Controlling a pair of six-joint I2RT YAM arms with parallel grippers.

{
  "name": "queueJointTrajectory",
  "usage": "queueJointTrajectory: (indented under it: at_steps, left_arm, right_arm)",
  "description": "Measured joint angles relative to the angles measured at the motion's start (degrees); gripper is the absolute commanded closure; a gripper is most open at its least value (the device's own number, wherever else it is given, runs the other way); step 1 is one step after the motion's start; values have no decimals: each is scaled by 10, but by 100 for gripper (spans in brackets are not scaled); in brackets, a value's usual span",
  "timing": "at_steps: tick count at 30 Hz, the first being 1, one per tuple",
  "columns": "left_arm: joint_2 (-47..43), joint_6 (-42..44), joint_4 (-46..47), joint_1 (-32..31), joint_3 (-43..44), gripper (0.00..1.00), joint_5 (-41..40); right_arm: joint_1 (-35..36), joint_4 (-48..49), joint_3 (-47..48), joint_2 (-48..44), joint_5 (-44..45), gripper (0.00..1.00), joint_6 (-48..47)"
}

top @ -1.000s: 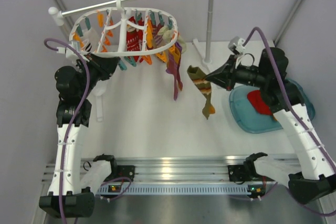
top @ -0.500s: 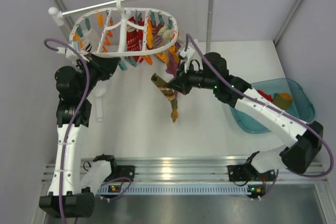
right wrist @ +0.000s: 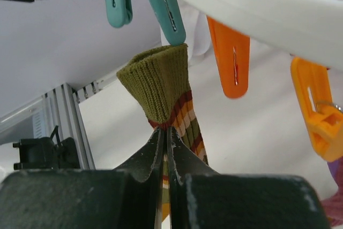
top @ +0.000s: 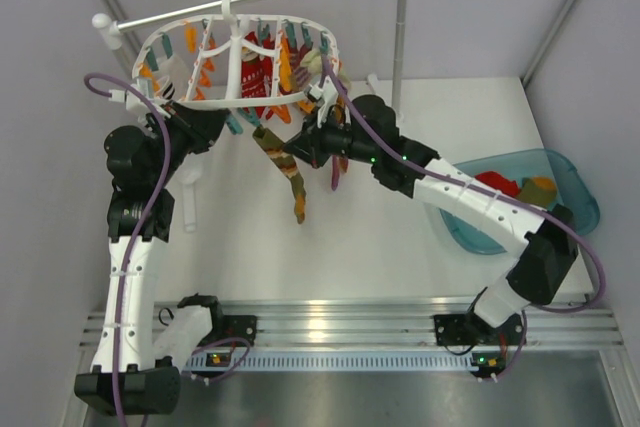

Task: Clip the socks to the hanger
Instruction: Clamp the sock onto the hanger.

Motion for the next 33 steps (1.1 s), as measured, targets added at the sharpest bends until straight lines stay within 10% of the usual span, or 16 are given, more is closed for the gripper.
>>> queueJointTrajectory:
  at_steps: [33]
  left_arm:
    - [0, -9, 0, 0, -4, 100, 6]
  right_arm:
    - [27, 25, 26, 53, 8, 100, 23]
